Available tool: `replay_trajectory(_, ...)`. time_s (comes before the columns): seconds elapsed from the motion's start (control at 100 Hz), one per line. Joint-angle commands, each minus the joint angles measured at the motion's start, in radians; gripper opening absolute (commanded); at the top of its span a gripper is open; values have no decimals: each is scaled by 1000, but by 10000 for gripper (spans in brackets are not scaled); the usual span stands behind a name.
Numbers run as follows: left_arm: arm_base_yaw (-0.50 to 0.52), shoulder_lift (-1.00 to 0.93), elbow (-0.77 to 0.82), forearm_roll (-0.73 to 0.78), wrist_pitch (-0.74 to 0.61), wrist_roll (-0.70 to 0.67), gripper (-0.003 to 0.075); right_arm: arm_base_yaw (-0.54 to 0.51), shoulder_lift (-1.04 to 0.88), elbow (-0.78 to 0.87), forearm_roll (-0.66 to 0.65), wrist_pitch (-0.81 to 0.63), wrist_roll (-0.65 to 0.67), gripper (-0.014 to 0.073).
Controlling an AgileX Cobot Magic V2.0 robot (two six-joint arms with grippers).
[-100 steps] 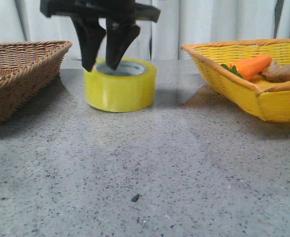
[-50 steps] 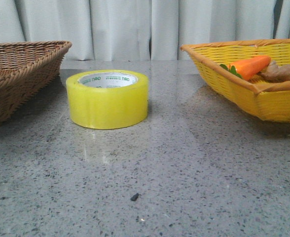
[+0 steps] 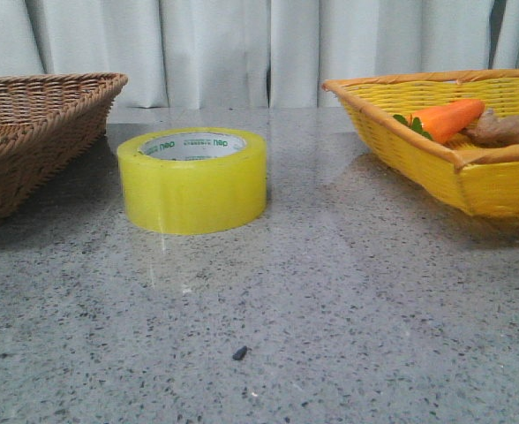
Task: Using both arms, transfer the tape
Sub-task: 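Move the left gripper above the tape roll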
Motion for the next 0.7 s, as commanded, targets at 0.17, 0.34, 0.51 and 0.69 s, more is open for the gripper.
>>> replay_trajectory(0.17,-8,131,-146,-17,5,-29,385,-1,-30,-16,6,-90,6,-53)
replay_trajectory(0.34,-9,176,-146,53,58,89,386,-1,-30,-16,8,-90,6,-53)
replay_trajectory(0.51,-9,199,-146,55,69,169,386,-1,-28,-16,8,-90,6,-53)
replay_trajectory(0.69,-12,239,-146,57,77,169,386,-1,-28,-16,6,-90,6,-53)
